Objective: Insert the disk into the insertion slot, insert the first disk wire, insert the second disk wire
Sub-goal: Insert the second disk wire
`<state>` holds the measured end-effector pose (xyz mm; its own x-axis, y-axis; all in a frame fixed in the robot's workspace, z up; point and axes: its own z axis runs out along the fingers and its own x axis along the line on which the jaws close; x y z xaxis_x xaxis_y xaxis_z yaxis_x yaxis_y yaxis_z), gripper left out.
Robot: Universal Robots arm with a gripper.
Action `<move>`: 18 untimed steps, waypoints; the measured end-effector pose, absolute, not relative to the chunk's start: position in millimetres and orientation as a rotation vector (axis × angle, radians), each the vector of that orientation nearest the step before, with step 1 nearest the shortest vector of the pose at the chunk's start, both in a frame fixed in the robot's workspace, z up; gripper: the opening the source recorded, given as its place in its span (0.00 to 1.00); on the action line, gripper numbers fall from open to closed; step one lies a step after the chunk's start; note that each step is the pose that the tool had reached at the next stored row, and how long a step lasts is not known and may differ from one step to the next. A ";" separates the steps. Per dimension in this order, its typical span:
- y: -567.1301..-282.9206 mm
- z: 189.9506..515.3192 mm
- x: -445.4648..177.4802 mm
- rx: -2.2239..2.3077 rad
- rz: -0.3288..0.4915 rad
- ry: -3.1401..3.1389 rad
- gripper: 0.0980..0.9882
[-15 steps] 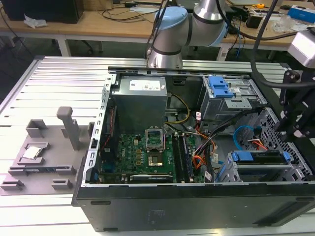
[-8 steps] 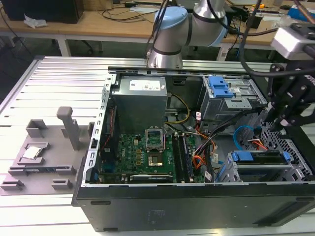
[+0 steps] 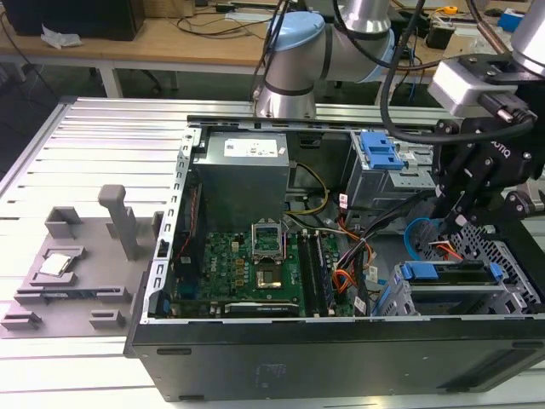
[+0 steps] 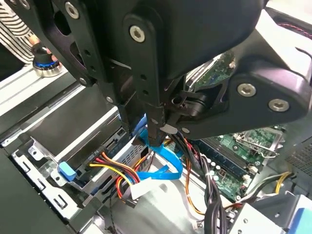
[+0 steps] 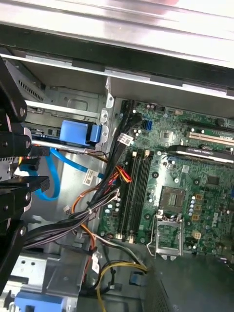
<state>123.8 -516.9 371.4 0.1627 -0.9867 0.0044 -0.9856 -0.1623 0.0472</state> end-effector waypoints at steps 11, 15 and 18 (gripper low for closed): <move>-516.8 368.3 123.8 2.353 -0.017 -1.992 0.07; -521.2 368.4 123.7 2.352 -0.015 -1.992 0.07; -535.9 368.2 123.7 2.352 -0.015 -1.992 0.07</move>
